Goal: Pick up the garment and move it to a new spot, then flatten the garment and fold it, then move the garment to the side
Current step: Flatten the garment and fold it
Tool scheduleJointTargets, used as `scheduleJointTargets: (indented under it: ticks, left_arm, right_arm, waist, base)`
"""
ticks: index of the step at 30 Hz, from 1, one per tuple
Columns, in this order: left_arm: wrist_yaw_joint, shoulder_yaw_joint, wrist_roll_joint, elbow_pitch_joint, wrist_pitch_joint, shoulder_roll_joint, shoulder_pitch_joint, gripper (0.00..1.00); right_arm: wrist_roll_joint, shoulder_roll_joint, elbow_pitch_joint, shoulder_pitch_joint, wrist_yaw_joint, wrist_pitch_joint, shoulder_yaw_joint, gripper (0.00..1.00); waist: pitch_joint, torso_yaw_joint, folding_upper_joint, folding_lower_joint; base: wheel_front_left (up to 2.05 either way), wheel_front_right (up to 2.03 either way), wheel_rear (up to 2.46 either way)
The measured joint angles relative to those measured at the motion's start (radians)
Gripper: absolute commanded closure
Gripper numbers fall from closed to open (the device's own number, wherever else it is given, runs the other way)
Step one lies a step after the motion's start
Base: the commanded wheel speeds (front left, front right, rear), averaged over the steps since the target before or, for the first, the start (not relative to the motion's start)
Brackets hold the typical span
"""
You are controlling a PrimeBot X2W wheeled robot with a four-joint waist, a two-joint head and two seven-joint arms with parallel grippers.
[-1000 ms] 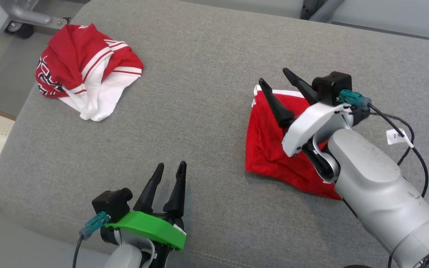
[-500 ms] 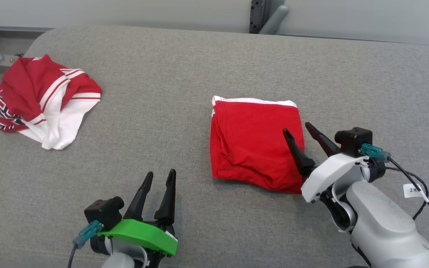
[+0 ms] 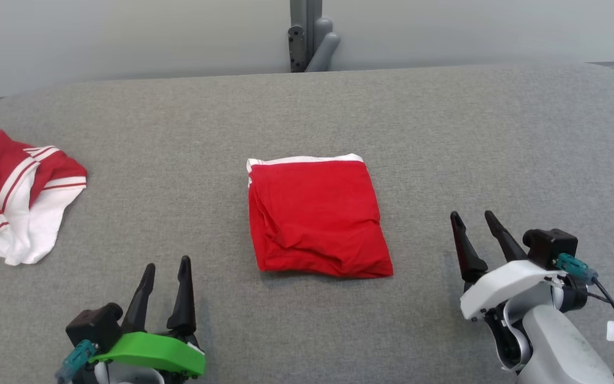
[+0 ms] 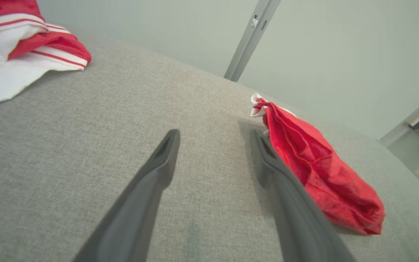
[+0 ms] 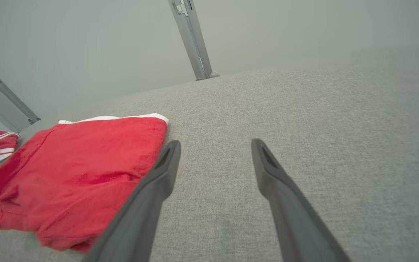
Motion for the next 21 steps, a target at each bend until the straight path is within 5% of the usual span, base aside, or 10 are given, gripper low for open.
scheduleJointTargets:
  ticks: [10, 21]
  left_arm:
    - [0.000, 0.139, 0.166, -0.003, 0.000, 0.000, 0.042, 0.00]
    - [0.009, 0.191, 0.246, 0.004, 0.000, 0.000, 0.079, 0.00]
  right_arm:
    - [-0.132, 0.046, -0.066, 0.130, 0.000, 0.000, -0.151, 0.00]
    - [-0.191, 0.072, -0.098, 0.176, 0.000, 0.000, -0.183, 0.00]
  waist:
    - [-0.051, -0.080, 0.0000, 0.0000]
    - [-0.076, -0.102, 0.0000, 0.0000]
  base:
    - [0.00, 0.00, 0.00]
    - [0.00, 0.00, 0.00]
